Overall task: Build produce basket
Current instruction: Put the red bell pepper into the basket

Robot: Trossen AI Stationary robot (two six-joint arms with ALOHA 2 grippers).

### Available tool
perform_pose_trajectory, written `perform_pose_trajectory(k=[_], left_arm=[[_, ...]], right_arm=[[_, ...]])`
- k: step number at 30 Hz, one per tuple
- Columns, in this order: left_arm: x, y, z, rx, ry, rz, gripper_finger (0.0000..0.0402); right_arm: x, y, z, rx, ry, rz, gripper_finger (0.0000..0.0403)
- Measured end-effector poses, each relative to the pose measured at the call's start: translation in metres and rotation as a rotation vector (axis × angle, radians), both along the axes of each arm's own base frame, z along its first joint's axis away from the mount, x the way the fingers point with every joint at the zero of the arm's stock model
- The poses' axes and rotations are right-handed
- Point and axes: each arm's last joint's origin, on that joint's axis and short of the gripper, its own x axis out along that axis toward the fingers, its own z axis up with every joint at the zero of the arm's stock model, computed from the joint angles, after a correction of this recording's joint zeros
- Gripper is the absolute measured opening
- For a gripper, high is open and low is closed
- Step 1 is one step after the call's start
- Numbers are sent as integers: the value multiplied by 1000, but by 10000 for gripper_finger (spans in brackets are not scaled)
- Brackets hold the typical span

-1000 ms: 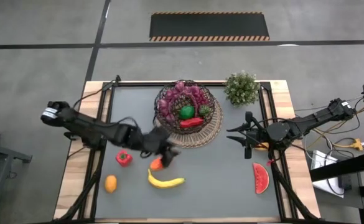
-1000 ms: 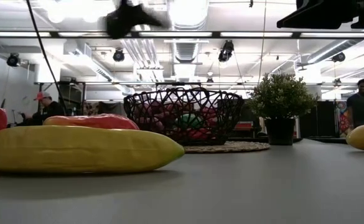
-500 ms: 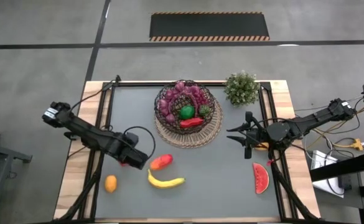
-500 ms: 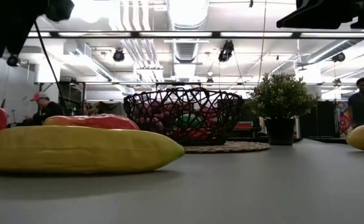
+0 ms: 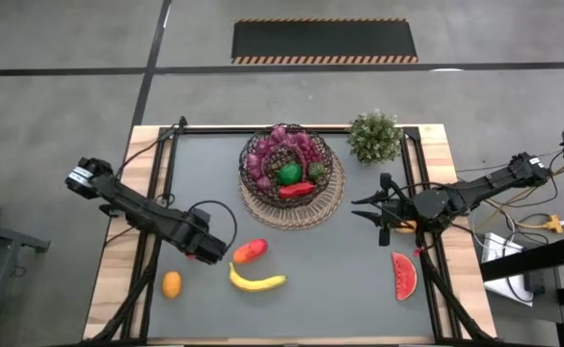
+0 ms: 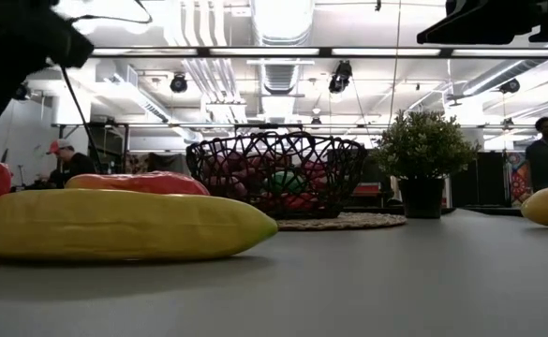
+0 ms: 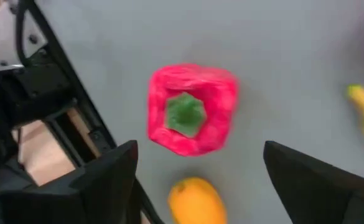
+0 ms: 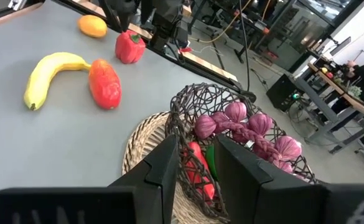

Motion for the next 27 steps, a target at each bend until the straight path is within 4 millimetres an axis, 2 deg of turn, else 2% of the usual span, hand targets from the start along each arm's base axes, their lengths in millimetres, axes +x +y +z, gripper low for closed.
perform_pose_trajectory(k=[6, 20, 27], left_arm=[[-7, 2, -20, -26, 59, -17, 331], [-12, 4, -54, -38, 34, -21, 329], [-10, 4, -55, -48, 18, -25, 277]], right_arm=[[0, 0, 0, 0, 0, 1, 93], [0, 0, -1, -2, 7, 3, 93], [0, 0, -1, -2, 7, 3, 93]])
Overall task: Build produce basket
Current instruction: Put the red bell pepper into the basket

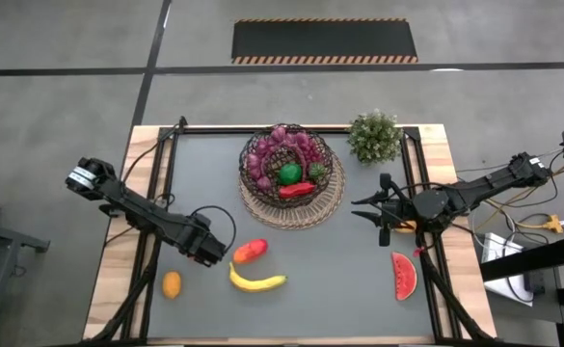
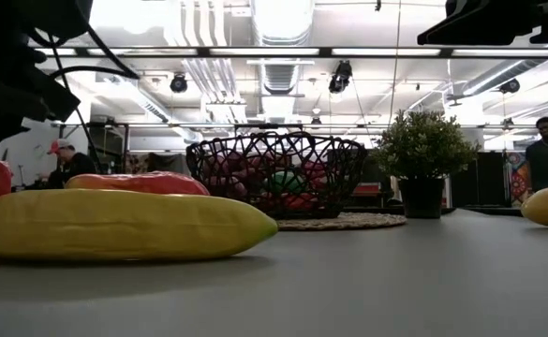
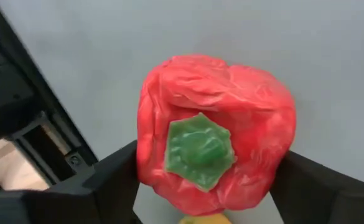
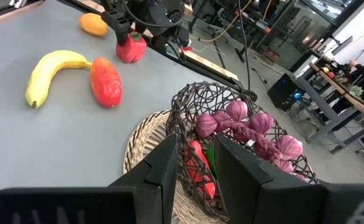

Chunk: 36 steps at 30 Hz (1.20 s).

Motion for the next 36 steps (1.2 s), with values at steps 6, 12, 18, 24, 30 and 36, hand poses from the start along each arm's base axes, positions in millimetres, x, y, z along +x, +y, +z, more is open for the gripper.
perform_pose_trajectory(k=[6, 12, 18, 24, 30, 36], left_arm=[[14, -6, 21, -27, -95, -66, 247], [44, -12, 79, -9, -360, -186, 244], [68, -12, 143, 167, -645, -388, 241], [96, -4, 184, 316, -819, -599, 240], [120, 9, 205, 422, -910, -749, 240], [133, 39, 205, 493, -866, -743, 240]], right_arm=[[0, 0, 0, -3, 1, 1, 93], [0, 3, -1, -10, 7, 123, 93], [1, 6, -4, -51, -63, 258, 93], [-5, 3, -13, -91, -190, 279, 93], [-21, -3, -19, -87, -282, 282, 93], [-43, -15, -17, -55, -427, 294, 82]])
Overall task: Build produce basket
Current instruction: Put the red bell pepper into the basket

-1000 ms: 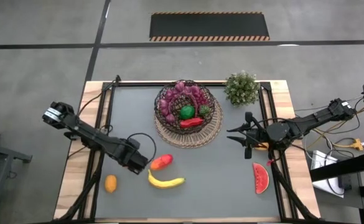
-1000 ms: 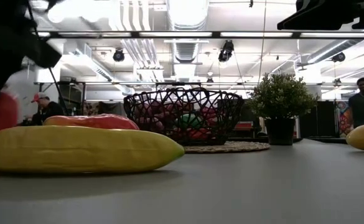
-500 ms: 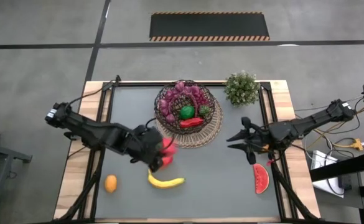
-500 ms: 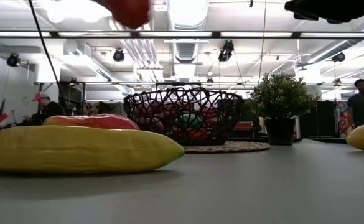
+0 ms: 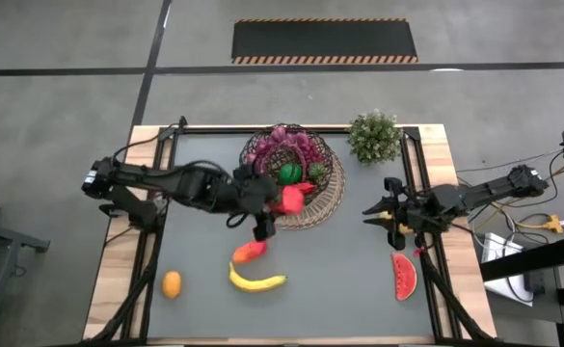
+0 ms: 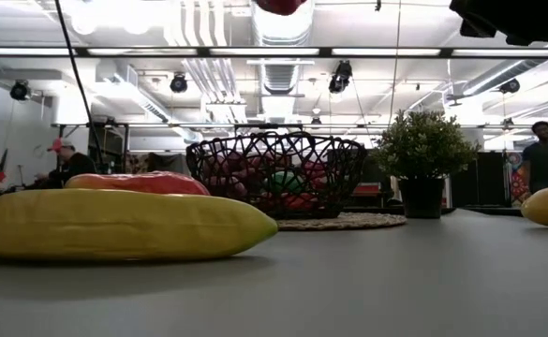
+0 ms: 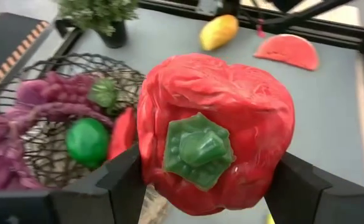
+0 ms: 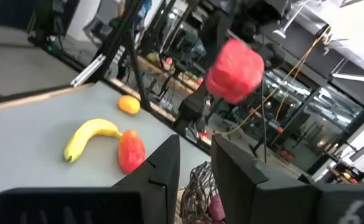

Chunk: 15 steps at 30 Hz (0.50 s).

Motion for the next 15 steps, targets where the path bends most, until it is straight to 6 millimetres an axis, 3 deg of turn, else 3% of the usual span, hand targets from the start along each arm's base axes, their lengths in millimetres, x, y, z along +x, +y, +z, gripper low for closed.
perform_pose_trajectory(k=[5, 15], left_arm=[[13, 31, -9, 0, 45, 31, 240], [44, 97, -53, 62, 242, 47, 240]], right_arm=[[-8, -8, -5, 52, -46, -31, 68], [-17, -11, -6, 102, -66, -36, 65]])
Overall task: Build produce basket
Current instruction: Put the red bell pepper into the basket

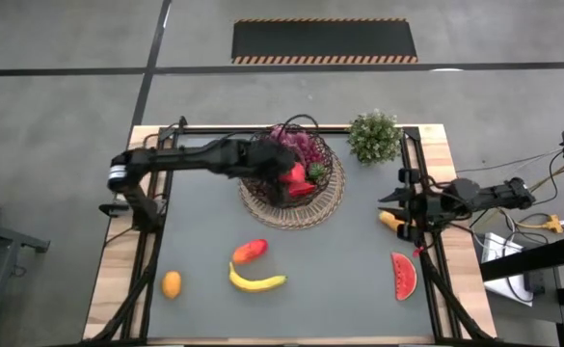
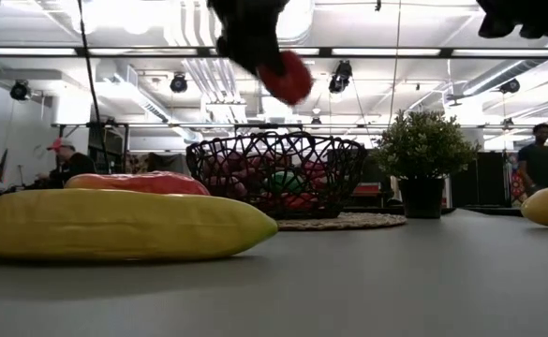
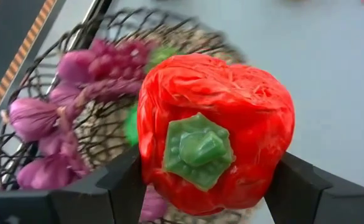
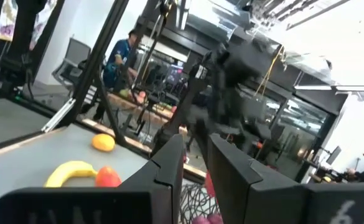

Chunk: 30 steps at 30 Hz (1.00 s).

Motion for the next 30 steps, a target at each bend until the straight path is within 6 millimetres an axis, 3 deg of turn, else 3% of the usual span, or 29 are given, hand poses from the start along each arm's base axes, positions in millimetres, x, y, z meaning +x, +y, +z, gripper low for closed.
perform_pose_trajectory(k=[8, 12, 18, 30], left_arm=[[15, 75, -52, -1, 163, 127, 240], [18, 100, -73, -13, 225, 159, 240], [21, 107, -88, -20, 264, 139, 240], [25, 109, -90, -7, 210, 145, 244]], right_arm=[[0, 0, 1, 0, -5, -8, 63], [0, 0, 1, -1, -5, -9, 63], [0, 0, 0, -2, -5, -9, 63], [0, 0, 0, 0, -3, -9, 63]])
